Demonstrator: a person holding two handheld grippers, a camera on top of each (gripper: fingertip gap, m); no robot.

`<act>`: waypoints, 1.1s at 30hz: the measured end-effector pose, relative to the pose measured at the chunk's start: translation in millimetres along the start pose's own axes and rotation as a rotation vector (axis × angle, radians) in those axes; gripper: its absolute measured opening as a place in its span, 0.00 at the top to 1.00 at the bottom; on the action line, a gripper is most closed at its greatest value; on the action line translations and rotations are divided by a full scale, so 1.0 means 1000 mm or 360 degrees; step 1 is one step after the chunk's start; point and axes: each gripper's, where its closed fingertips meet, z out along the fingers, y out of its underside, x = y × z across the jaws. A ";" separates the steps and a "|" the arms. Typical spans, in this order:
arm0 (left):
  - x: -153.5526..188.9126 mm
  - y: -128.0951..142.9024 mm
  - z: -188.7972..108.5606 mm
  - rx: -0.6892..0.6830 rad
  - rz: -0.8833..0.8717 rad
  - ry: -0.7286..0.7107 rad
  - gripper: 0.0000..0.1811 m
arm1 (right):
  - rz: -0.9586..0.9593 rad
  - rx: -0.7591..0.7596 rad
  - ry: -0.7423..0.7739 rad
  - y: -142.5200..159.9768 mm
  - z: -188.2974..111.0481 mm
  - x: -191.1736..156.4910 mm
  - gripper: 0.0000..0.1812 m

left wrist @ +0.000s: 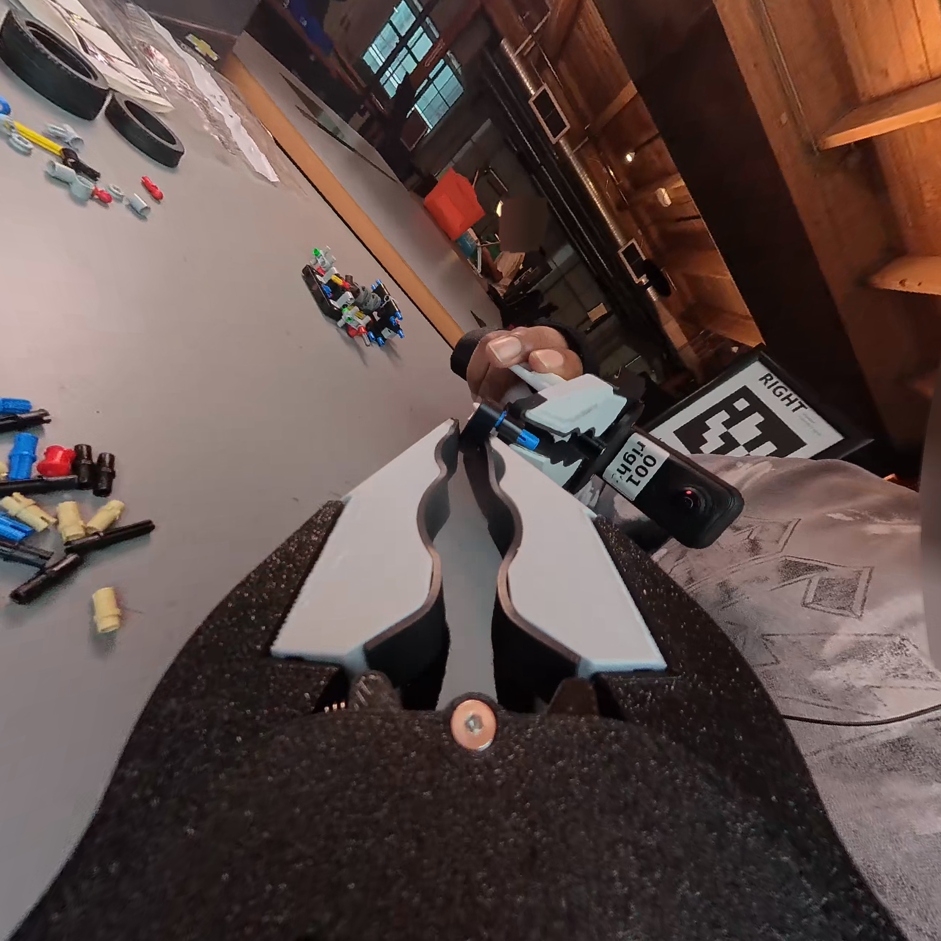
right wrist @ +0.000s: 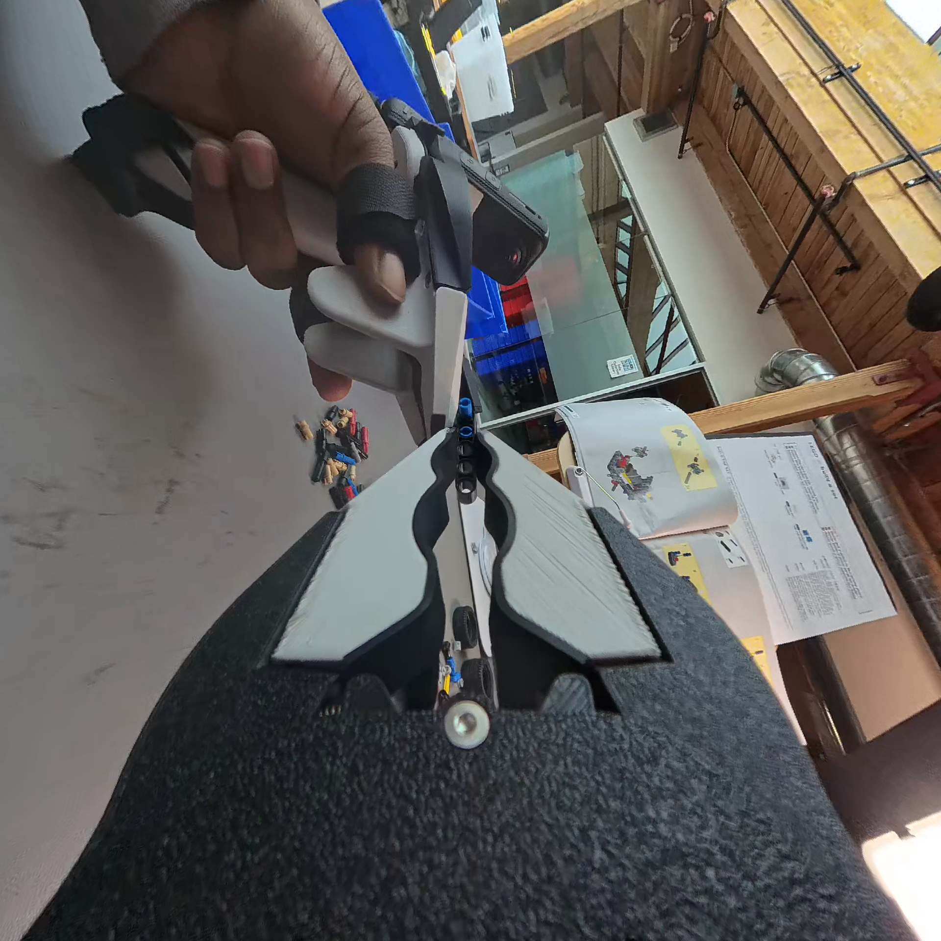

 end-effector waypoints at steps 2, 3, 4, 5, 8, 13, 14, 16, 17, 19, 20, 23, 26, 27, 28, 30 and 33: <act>-0.001 -0.003 0.001 0.0005 -0.0002 0.0003 0.97 | -0.0021 -0.0018 0.0020 0.001 0.000 0.002 0.98; -0.008 -0.005 0.001 0.0027 -0.0013 -0.0062 0.97 | -0.0033 0.0000 0.0030 -0.001 -0.001 0.003 0.96; -0.019 -0.011 -0.002 0.0076 -0.0020 -0.0136 0.97 | 0.0037 0.0420 0.0023 -0.050 -0.014 0.001 0.96; -0.026 -0.021 -0.007 0.0133 -0.0061 -0.0143 0.96 | 0.0047 0.0419 -0.0039 -0.070 -0.013 -0.006 0.96; -0.005 -0.021 -0.005 0.0040 0.0214 -0.0153 0.96 | 0.0228 0.0207 0.0089 -0.015 -0.012 0.023 0.97; -0.004 -0.013 -0.004 -0.0044 0.0527 -0.0310 0.96 | 0.0896 0.0301 0.0134 0.005 -0.022 0.054 0.96; -0.005 -0.010 -0.003 -0.0072 0.0609 -0.0358 0.96 | 0.1000 0.0304 0.0099 0.008 -0.020 0.052 0.96; -0.007 -0.006 -0.002 -0.0107 0.0715 -0.0413 0.96 | 0.1155 0.0283 0.0034 0.015 -0.016 0.049 0.96; -0.009 -0.004 -0.002 -0.0119 0.0784 -0.0447 0.96 | 0.1216 0.0284 -0.0001 0.016 -0.015 0.046 0.96; -0.011 -0.001 -0.002 -0.0144 0.0904 -0.0509 0.96 | 0.1358 0.0256 -0.0073 0.022 -0.013 0.040 0.96; -0.011 0.001 -0.002 -0.0160 0.0954 -0.0528 0.96 | 0.1424 0.0233 -0.0155 0.024 -0.011 0.033 0.96; -0.011 0.004 -0.001 -0.0196 0.1094 -0.0586 0.96 | 0.1577 0.0251 -0.0312 0.022 -0.011 0.023 0.96; -0.007 0.005 0.000 -0.0197 0.1169 -0.0589 0.96 | 0.1619 0.0270 -0.0443 0.013 -0.009 0.010 0.96; -0.004 0.005 0.000 -0.0187 0.1165 -0.0565 0.96 | 0.1611 0.0242 -0.0489 0.013 -0.007 0.004 0.96; -0.001 0.005 0.000 -0.0168 0.1141 -0.0527 0.96 | 0.1606 0.0221 -0.0514 0.014 -0.006 -0.001 0.96; 0.005 0.006 0.000 -0.0141 0.1042 -0.0437 0.96 | 0.1643 0.0262 -0.0548 0.009 -0.007 -0.004 0.96; 0.007 0.006 -0.001 -0.0116 0.0919 -0.0354 0.96 | 0.1716 0.0273 -0.0596 0.008 -0.006 -0.004 0.96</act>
